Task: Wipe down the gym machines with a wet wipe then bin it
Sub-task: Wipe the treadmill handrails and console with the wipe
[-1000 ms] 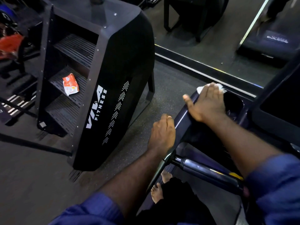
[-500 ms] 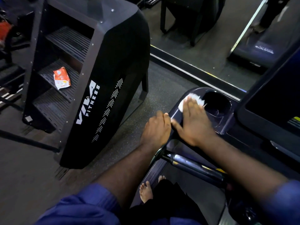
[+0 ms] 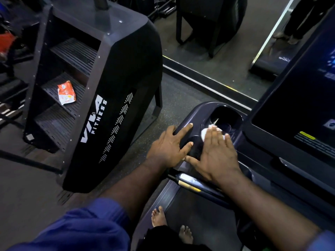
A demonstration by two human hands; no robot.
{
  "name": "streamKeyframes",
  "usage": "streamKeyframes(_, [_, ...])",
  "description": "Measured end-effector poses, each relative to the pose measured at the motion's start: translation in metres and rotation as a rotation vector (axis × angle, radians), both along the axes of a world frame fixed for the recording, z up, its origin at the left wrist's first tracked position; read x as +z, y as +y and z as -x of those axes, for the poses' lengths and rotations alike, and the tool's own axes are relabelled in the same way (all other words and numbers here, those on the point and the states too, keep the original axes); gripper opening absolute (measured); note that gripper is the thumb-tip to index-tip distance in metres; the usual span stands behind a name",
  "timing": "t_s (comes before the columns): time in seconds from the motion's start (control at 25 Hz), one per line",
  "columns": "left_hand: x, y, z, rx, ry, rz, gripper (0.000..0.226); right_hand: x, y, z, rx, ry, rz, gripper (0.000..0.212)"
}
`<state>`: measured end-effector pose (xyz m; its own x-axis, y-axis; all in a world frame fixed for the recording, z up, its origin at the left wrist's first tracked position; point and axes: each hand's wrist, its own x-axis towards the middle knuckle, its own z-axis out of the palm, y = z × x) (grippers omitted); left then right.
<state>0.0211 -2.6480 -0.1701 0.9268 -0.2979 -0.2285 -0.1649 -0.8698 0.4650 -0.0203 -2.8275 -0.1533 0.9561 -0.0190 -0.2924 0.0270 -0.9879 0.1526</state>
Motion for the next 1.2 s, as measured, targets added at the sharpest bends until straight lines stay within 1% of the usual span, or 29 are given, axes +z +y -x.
streamKeyframes(0.08, [-0.001, -0.003, 0.000, 0.005, -0.031, -0.024, 0.068, 0.014, -0.011, 0.000, -0.093, 0.096, 0.023, 0.131])
streamKeyframes(0.16, [-0.002, -0.004, -0.001, 0.019, -0.060, -0.029, 0.070, 0.018, -0.012, -0.005, -0.101, 0.150, 0.002, 0.135])
streamKeyframes(0.24, [-0.004, -0.004, -0.004, 0.024, -0.063, -0.032, 0.073, 0.014, -0.005, -0.025, -0.101, 0.156, -0.150, 0.139])
streamKeyframes(0.32, [-0.004, -0.004, -0.010, 0.066, -0.034, -0.037, 0.080, 0.008, 0.003, -0.052, -0.172, 0.194, -0.326, 0.153])
streamKeyframes(0.36, [-0.004, -0.005, -0.012, 0.076, -0.022, -0.044, 0.081, 0.005, 0.005, -0.060, -0.224, 0.196, -0.375, 0.161])
streamKeyframes(0.4, [-0.003, -0.006, -0.012, 0.072, -0.023, -0.055, 0.082, 0.003, 0.003, -0.063, -0.251, 0.180, -0.405, 0.164])
streamKeyframes(0.44, [-0.004, -0.006, -0.012, 0.059, -0.032, -0.065, 0.081, 0.003, 0.001, -0.060, -0.246, 0.167, -0.433, 0.163])
streamKeyframes(0.52, [-0.004, -0.005, -0.010, 0.034, -0.066, -0.080, 0.079, 0.008, -0.005, -0.039, -0.175, 0.171, -0.476, 0.152])
streamKeyframes(0.56, [-0.005, -0.005, -0.010, 0.027, -0.082, -0.084, 0.078, 0.012, -0.008, -0.026, -0.141, 0.175, -0.447, 0.147])
streamKeyframes(0.64, [-0.005, -0.004, -0.012, 0.029, -0.088, -0.079, 0.078, 0.015, -0.011, -0.010, -0.141, 0.175, -0.284, 0.143])
streamKeyframes(0.72, [-0.007, -0.004, -0.011, 0.019, -0.096, -0.084, 0.080, 0.023, -0.007, -0.022, -0.235, 0.204, -0.130, 0.146])
streamKeyframes(0.76, [-0.008, -0.005, -0.009, 0.020, -0.103, -0.081, 0.079, 0.032, -0.005, -0.039, -0.284, 0.244, -0.086, 0.147])
streamKeyframes(0.84, [-0.010, -0.005, -0.010, 0.025, -0.111, -0.065, 0.079, 0.040, -0.005, -0.085, -0.344, 0.315, -0.081, 0.143])
streamKeyframes(0.88, [-0.010, -0.004, -0.012, 0.024, -0.110, -0.055, 0.079, 0.041, -0.005, -0.104, -0.402, 0.345, -0.125, 0.145])
streamKeyframes(0.96, [-0.009, -0.004, -0.010, 0.026, -0.099, -0.031, 0.080, 0.032, -0.006, -0.129, -0.536, 0.399, -0.284, 0.163])
streamKeyframes(1.0, [-0.008, -0.005, -0.010, 0.024, -0.101, -0.028, 0.081, 0.027, -0.006, -0.137, -0.604, 0.398, -0.398, 0.165])
streamKeyframes(1.04, [-0.007, -0.005, -0.010, 0.021, -0.101, -0.030, 0.081, 0.029, -0.004, -0.138, -0.692, 0.377, -0.553, 0.157])
streamKeyframes(1.12, [-0.009, -0.003, -0.013, 0.018, -0.090, -0.033, 0.082, 0.022, -0.002, -0.139, -0.889, 0.213, -0.976, 0.131])
streamKeyframes(1.16, [-0.010, -0.003, -0.013, 0.010, -0.083, -0.032, 0.082, 0.020, 0.002, -0.138, -0.983, 0.126, -1.190, 0.124])
streamKeyframes(1.2, [-0.009, -0.003, -0.014, 0.006, -0.077, -0.031, 0.082, 0.021, 0.006, -0.138, -1.063, 0.052, -1.308, 0.126])
